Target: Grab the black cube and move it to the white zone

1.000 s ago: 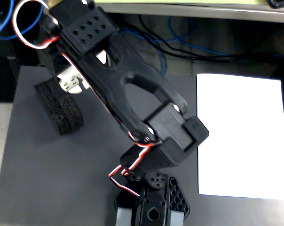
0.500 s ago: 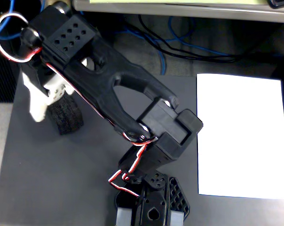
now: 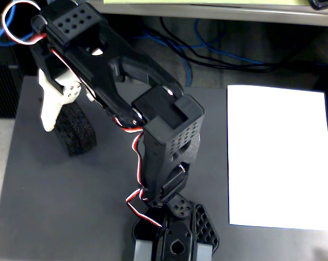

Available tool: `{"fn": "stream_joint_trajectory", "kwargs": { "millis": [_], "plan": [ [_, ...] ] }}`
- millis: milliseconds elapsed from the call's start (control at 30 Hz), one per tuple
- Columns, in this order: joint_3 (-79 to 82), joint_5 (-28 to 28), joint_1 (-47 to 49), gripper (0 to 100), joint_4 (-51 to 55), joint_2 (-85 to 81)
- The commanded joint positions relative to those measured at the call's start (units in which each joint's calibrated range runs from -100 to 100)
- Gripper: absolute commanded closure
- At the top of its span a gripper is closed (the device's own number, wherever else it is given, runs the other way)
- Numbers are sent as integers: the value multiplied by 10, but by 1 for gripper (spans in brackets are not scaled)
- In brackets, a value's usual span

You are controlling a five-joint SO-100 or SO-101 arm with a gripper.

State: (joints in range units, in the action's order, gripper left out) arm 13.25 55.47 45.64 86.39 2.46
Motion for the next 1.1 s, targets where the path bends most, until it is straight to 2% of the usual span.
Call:
{"fn": "stream_joint_trajectory", "kwargs": {
  "millis": [0,67,200,333,433,600,800,900,1067],
  "plan": [
    [-16,0,3,64,-9,-7],
    [28,-1,6,64,-11,-7],
    [114,-1,3,64,-94,-6],
    [110,-1,3,65,-95,-6],
    [110,-8,3,80,-96,0],
    [82,-17,1,98,-96,60],
    [32,-77,1,99,-75,44],
    [-30,-126,6,99,24,-64],
    [-37,-179,-5,99,47,-200]
  ]
}}
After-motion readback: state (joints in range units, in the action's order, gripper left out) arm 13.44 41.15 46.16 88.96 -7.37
